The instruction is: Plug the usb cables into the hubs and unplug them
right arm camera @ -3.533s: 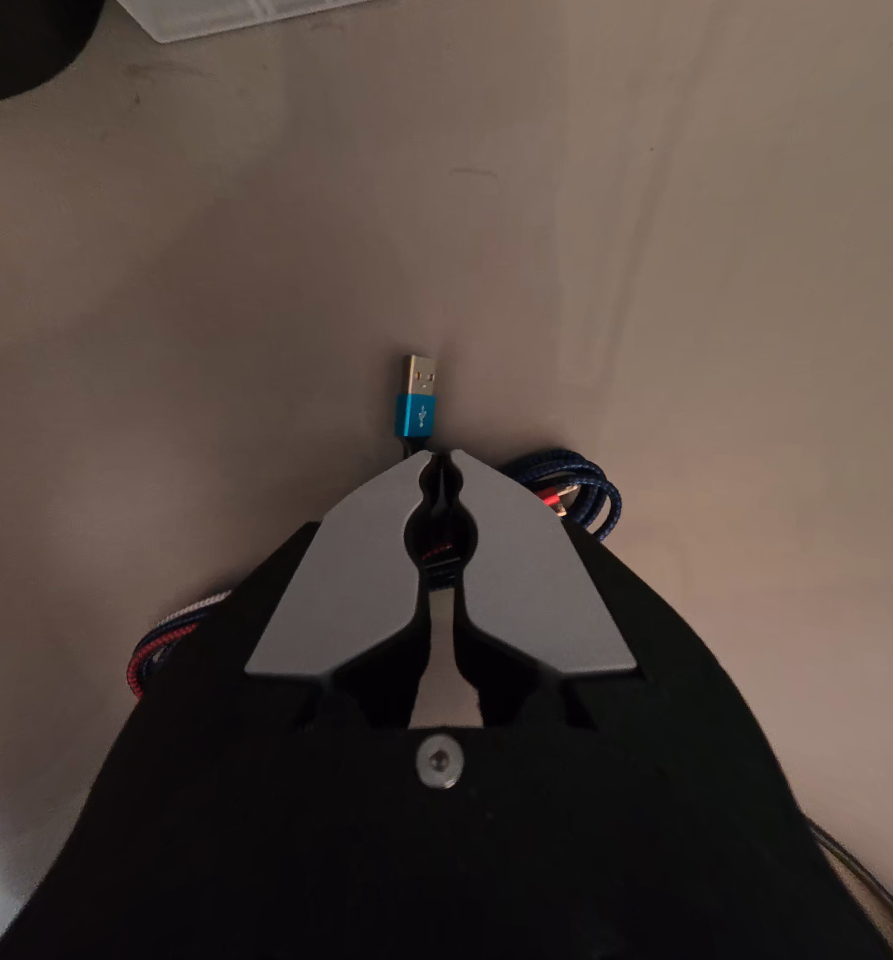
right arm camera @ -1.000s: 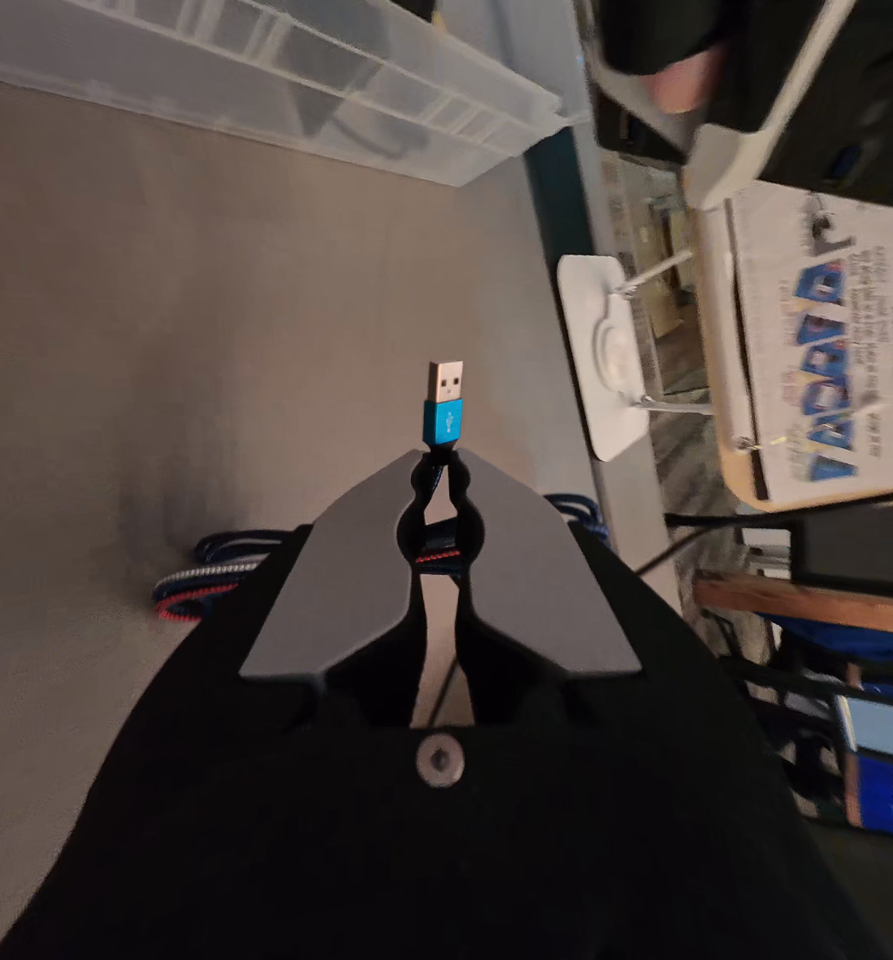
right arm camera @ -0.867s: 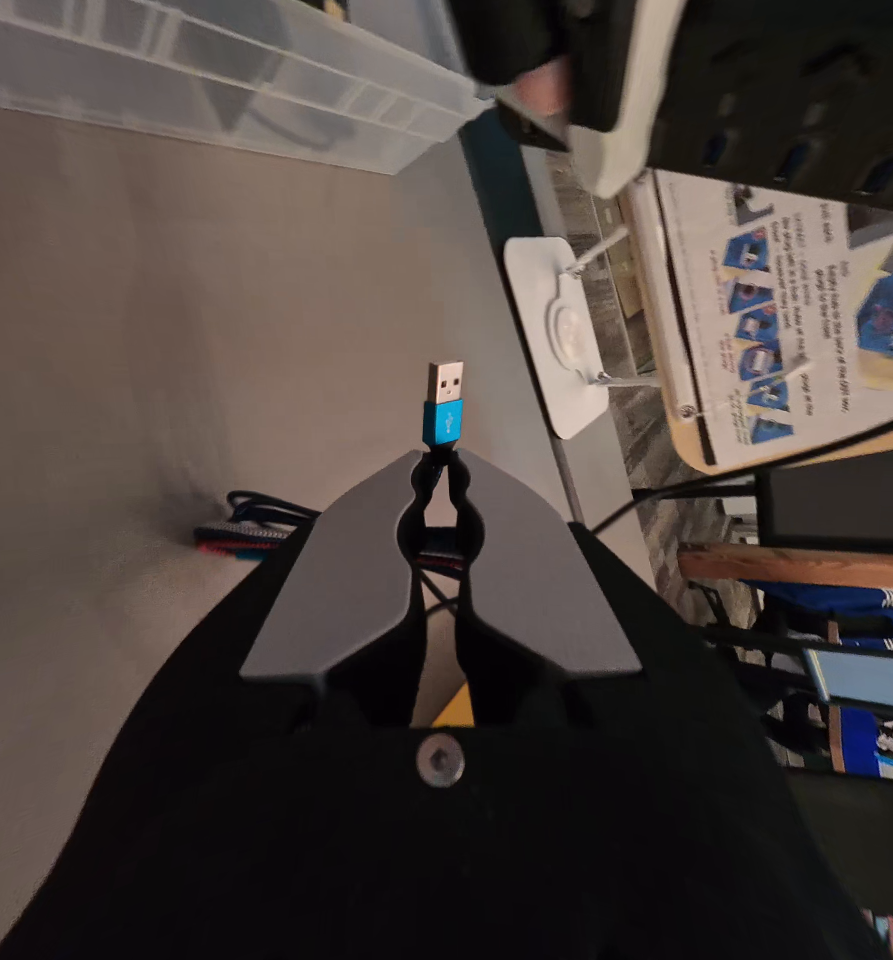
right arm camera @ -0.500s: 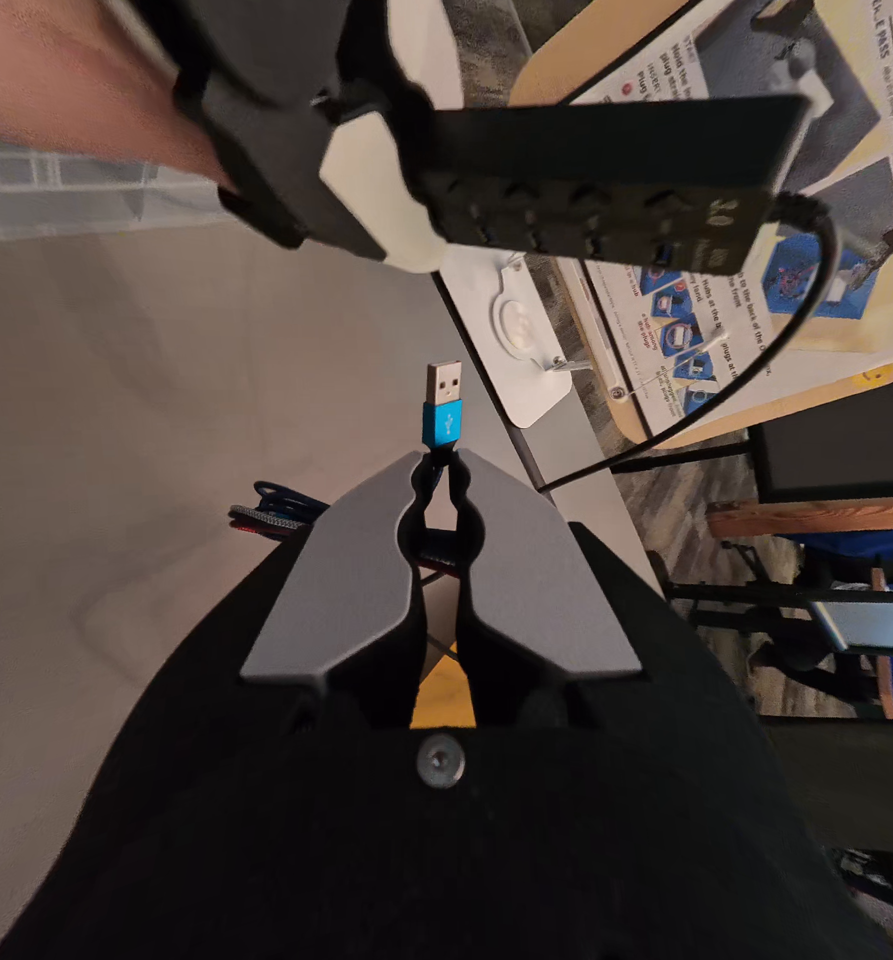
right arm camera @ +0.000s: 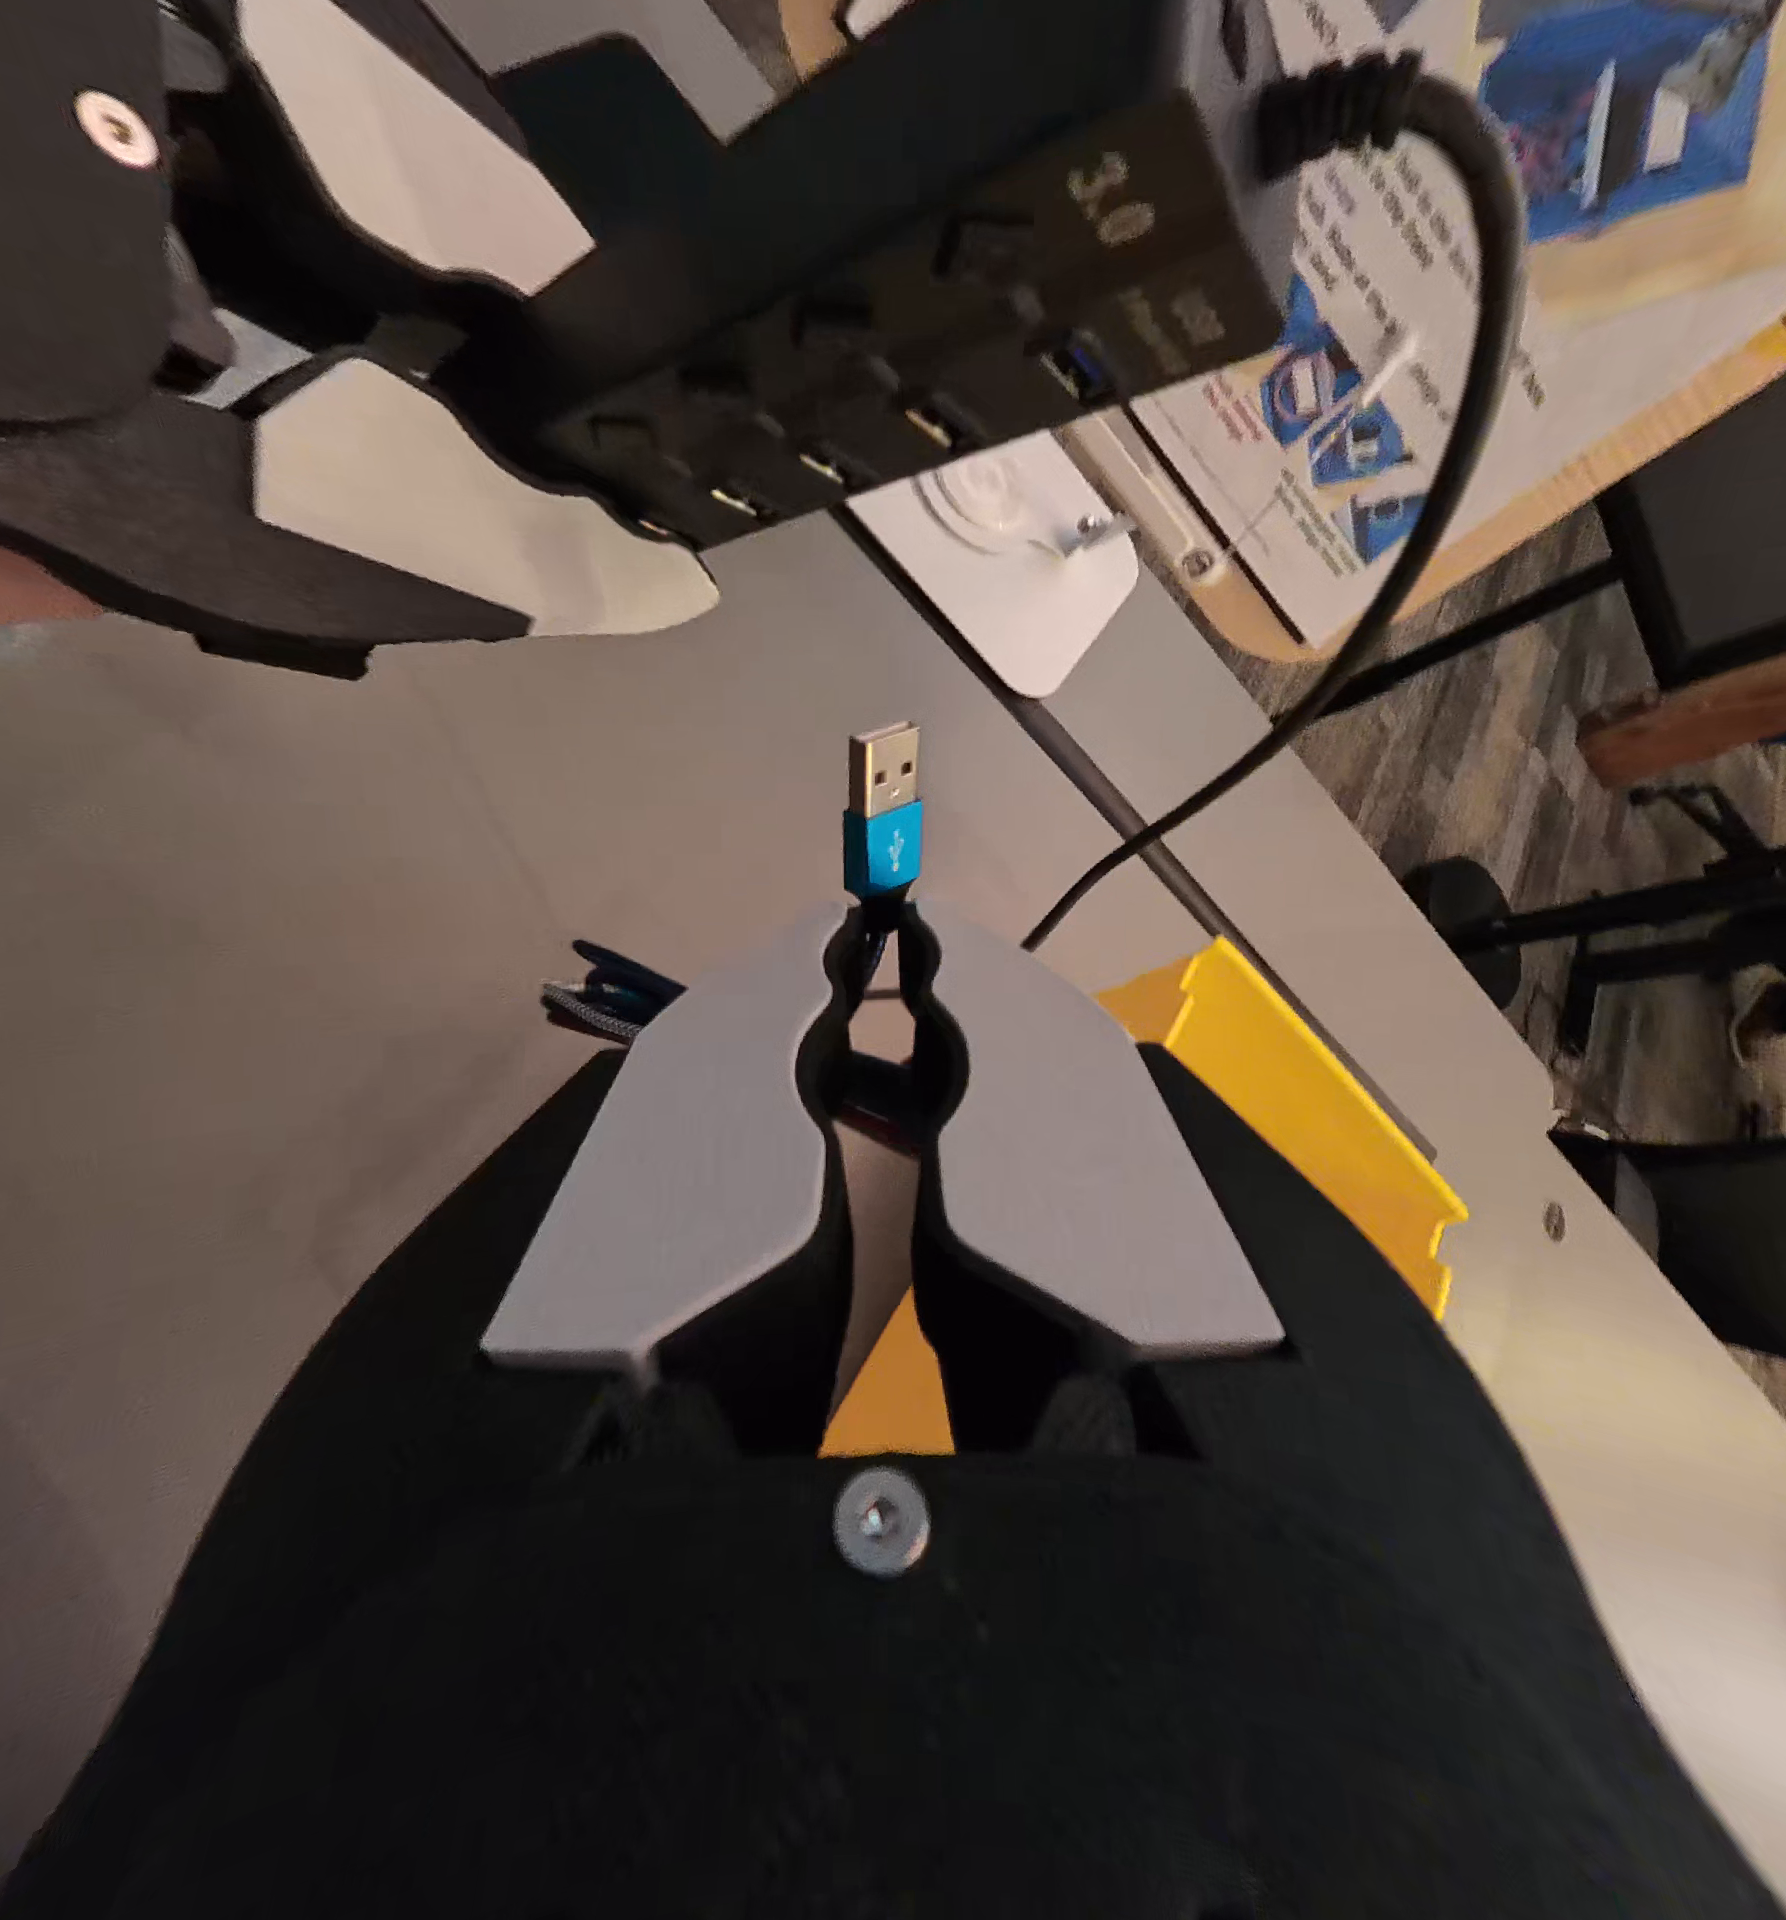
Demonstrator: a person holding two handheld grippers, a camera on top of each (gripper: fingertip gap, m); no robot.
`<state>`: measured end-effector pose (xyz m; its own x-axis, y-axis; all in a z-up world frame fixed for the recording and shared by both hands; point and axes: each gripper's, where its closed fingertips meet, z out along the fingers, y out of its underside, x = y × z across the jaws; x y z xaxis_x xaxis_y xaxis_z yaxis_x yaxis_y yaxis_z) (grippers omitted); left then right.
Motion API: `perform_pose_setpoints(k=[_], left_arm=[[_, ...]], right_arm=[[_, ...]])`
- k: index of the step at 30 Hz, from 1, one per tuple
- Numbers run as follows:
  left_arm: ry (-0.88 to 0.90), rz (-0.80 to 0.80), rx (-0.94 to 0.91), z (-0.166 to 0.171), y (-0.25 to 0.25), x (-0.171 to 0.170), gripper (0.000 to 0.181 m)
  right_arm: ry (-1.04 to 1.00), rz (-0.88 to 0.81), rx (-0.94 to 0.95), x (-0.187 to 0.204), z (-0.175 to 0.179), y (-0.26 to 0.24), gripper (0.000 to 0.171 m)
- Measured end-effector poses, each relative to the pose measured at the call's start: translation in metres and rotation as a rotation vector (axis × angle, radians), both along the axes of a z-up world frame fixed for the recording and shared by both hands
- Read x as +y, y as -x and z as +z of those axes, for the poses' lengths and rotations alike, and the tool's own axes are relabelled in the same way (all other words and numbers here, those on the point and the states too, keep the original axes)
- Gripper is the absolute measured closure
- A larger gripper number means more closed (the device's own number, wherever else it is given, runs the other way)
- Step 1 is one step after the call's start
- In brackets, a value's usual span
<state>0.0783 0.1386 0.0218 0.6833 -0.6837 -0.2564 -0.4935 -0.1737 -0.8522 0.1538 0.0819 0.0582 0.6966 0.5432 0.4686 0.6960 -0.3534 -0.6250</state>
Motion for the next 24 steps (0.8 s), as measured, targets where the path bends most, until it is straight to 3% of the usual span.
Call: perform_pose_setpoints(k=[24], left_arm=[[-0.184, 0.047, 0.156, -0.009, -0.022, 0.0, 0.156]], right_arm=[[0.095, -0.001, 0.061, 0.018, -0.022, 0.008, 0.164]])
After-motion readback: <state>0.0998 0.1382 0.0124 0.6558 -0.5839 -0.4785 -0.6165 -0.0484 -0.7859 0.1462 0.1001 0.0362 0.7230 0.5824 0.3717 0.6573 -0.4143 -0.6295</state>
